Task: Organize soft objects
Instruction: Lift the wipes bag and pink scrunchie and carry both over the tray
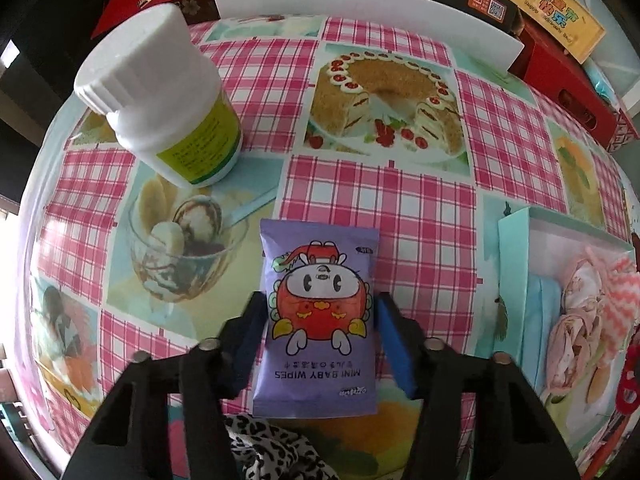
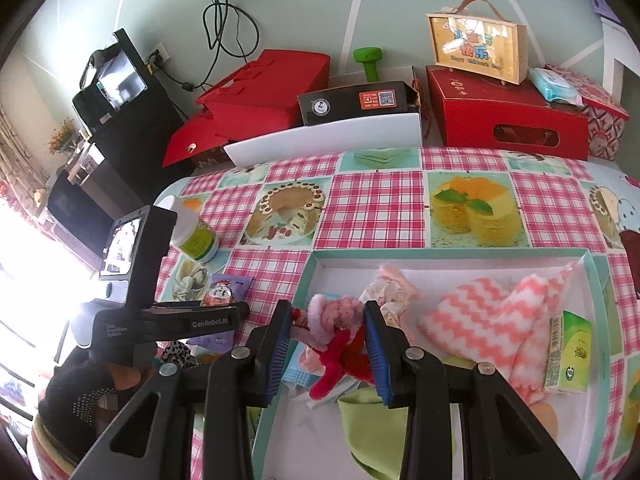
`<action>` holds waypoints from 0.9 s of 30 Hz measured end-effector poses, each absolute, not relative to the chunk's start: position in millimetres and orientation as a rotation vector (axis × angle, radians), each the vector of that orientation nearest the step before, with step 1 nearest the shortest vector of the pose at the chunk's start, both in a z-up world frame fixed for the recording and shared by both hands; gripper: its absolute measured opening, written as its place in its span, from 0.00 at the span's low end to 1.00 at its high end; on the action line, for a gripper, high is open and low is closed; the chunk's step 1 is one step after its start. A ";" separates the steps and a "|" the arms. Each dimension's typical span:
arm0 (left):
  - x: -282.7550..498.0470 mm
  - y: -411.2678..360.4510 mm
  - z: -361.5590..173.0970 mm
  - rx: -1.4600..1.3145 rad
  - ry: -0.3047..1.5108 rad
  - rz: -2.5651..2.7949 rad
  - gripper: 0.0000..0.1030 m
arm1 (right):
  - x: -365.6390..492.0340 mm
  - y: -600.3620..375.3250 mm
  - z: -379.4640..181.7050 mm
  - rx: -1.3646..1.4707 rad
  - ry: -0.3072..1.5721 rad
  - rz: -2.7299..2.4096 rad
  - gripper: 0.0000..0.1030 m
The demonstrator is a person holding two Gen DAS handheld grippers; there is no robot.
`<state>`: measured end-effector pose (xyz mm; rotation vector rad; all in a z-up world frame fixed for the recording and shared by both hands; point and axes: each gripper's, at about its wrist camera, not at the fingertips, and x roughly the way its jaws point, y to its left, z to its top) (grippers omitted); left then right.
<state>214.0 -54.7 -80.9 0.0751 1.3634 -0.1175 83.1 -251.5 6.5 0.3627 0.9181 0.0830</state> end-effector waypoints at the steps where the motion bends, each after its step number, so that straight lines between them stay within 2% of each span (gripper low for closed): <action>1: 213.6 -54.6 -82.2 0.071 1.363 -0.120 0.49 | 83.2 -251.3 6.3 0.362 0.920 0.082 0.37; 12: 208.2 -45.0 -63.7 -0.024 1.320 -0.175 0.44 | 82.7 -255.5 3.9 0.375 0.923 0.069 0.37; 21: 190.6 -45.4 4.7 -0.074 1.153 -0.274 0.44 | 68.0 -282.2 21.6 0.410 0.857 0.001 0.37; 27: 170.9 -71.7 44.4 -0.051 1.060 -0.370 0.44 | 48.5 -308.3 38.6 0.437 0.797 -0.076 0.37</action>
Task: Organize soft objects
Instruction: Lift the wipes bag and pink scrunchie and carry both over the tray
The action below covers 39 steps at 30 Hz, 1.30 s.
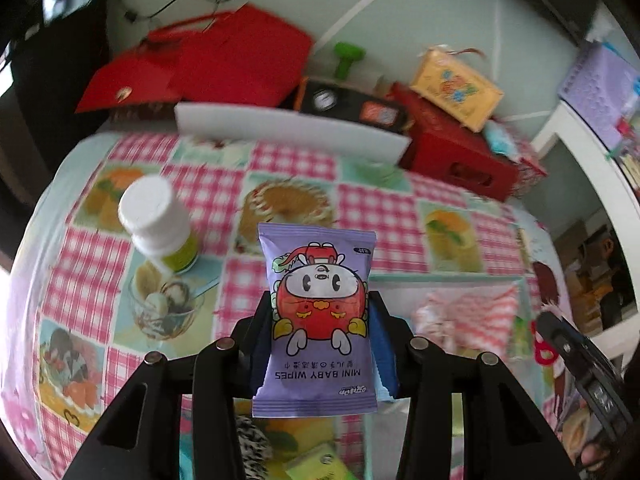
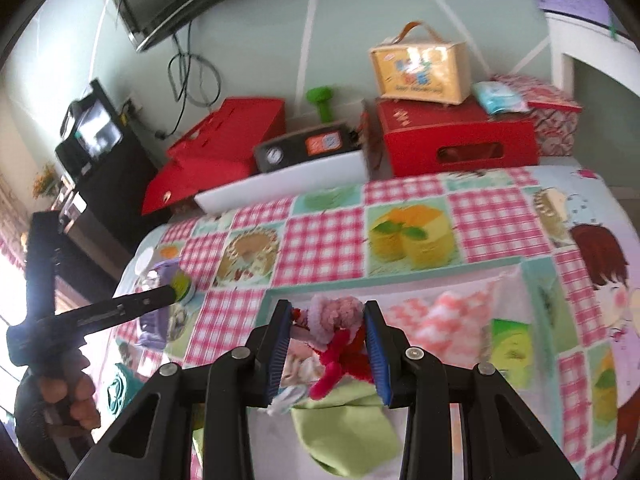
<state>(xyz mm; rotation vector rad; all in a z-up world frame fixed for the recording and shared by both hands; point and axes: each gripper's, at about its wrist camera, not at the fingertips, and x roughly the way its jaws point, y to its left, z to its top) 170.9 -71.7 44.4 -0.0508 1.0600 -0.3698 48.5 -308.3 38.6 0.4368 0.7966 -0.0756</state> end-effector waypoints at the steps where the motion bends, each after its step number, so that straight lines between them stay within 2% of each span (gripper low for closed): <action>1: 167.4 -78.8 47.8 -0.041 1.050 -0.385 0.44 | 45.1 -312.9 40.7 0.440 0.790 -0.090 0.37; 13: 128.6 -146.3 63.3 0.076 1.023 -0.576 0.44 | 18.7 -344.7 47.8 0.450 0.778 -0.216 0.37; 39: 95.7 -218.9 4.3 0.263 1.181 -0.670 0.45 | 24.0 -364.8 -3.5 0.504 0.936 -0.275 0.38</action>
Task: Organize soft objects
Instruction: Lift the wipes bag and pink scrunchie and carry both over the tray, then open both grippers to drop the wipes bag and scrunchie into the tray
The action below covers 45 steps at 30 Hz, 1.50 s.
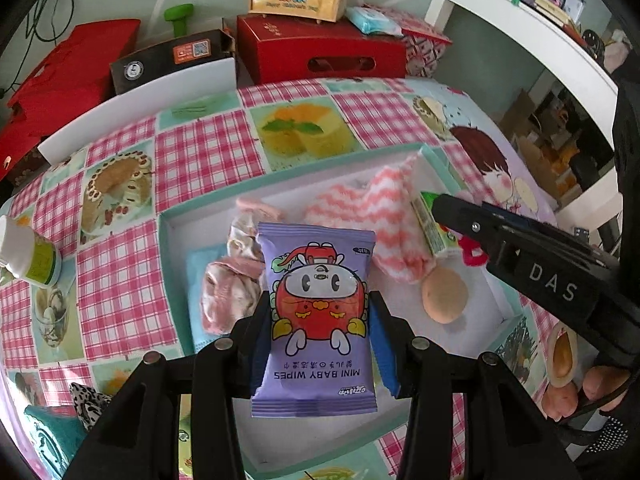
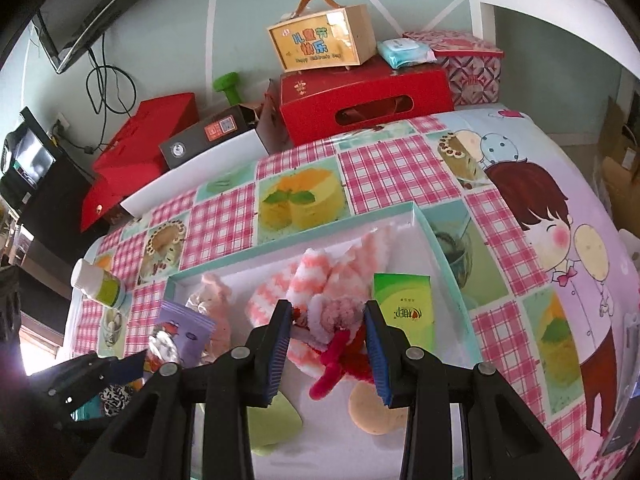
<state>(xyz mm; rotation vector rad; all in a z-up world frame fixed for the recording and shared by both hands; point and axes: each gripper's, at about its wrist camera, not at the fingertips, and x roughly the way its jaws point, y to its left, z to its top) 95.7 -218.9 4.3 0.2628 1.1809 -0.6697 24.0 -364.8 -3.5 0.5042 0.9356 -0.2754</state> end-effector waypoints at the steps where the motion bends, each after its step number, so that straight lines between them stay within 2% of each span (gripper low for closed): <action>1: 94.4 -220.4 3.3 0.269 1.183 -0.670 0.45 | 24.3 -364.7 -3.9 0.503 0.938 -0.275 0.38; 9: 92.8 -222.0 2.5 0.278 1.193 -0.665 0.47 | 27.1 -364.1 -8.2 0.497 0.960 -0.281 0.40; 12: 93.1 -221.8 2.4 0.277 1.198 -0.662 0.51 | 28.5 -363.3 -9.7 0.494 0.968 -0.279 0.40; 31: 94.6 -219.1 3.0 0.267 1.200 -0.653 0.51 | 32.2 -360.3 -13.2 0.476 0.994 -0.293 0.42; 35: 98.0 -215.6 3.2 0.253 1.203 -0.641 0.51 | 32.5 -360.9 -14.2 0.475 1.001 -0.300 0.52; 36: 99.1 -214.1 3.5 0.248 1.203 -0.637 0.51 | 32.8 -361.0 -14.3 0.475 1.002 -0.303 0.58; 38: 102.3 -211.1 4.2 0.239 1.203 -0.627 0.52 | 32.7 -361.5 -14.3 0.473 1.004 -0.311 0.64; 45: 112.6 -201.1 6.3 0.214 1.197 -0.601 0.52 | 32.9 -361.3 -15.3 0.472 1.009 -0.314 0.66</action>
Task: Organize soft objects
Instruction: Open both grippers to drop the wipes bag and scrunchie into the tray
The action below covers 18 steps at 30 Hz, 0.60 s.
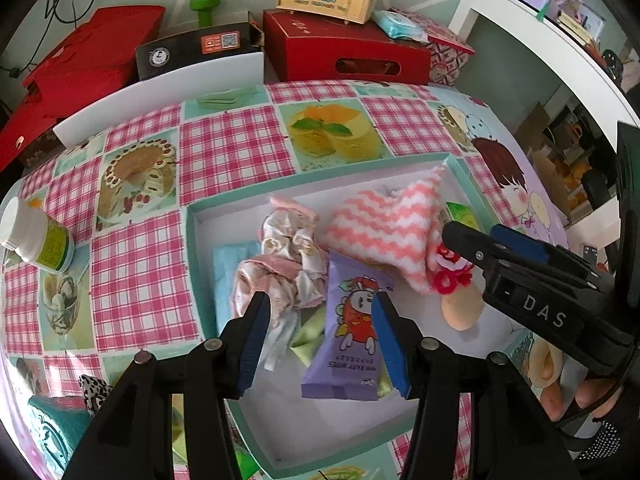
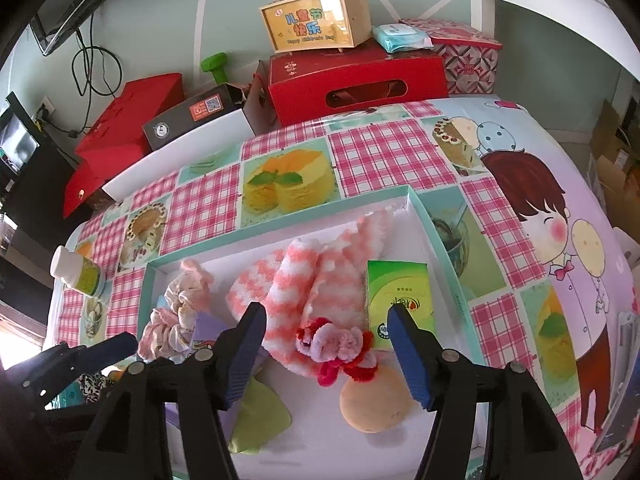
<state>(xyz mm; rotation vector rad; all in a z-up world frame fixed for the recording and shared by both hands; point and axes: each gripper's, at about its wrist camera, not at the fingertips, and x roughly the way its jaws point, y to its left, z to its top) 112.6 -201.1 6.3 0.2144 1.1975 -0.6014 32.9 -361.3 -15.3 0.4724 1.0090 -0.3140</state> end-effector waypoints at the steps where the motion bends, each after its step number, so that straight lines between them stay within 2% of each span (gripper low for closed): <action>1: 113.9 -199.3 6.5 0.209 1.196 -0.597 0.52 | 33.0 -361.1 -15.4 0.471 1.009 -0.314 0.67; 3: 116.7 -195.8 6.7 0.200 1.194 -0.588 0.54 | 32.9 -360.7 -15.3 0.469 1.009 -0.315 0.70; 4: 118.2 -193.9 6.8 0.194 1.192 -0.582 0.58 | 33.0 -360.4 -15.3 0.467 1.010 -0.317 0.71; 7: 124.2 -185.6 7.5 0.171 1.181 -0.553 0.62 | 33.1 -360.3 -15.2 0.462 1.010 -0.322 0.76; 8: 126.5 -182.5 7.1 0.165 1.175 -0.540 0.67 | 33.2 -359.7 -14.4 0.452 1.007 -0.327 0.79; 9: 128.8 -179.2 6.6 0.164 1.164 -0.522 0.81 | 33.4 -359.1 -13.3 0.441 1.000 -0.331 0.85; 10: 131.4 -175.1 6.4 0.164 1.145 -0.495 0.90 | 33.2 -358.8 -12.4 0.435 0.992 -0.333 0.90; 11: 134.2 -170.5 7.0 0.161 1.128 -0.465 0.91 | 32.7 -358.5 -11.4 0.435 0.982 -0.337 1.00; 18: 151.7 -141.9 5.0 0.091 1.132 -0.386 0.91 | 31.3 -363.7 -11.6 0.466 0.972 -0.352 1.00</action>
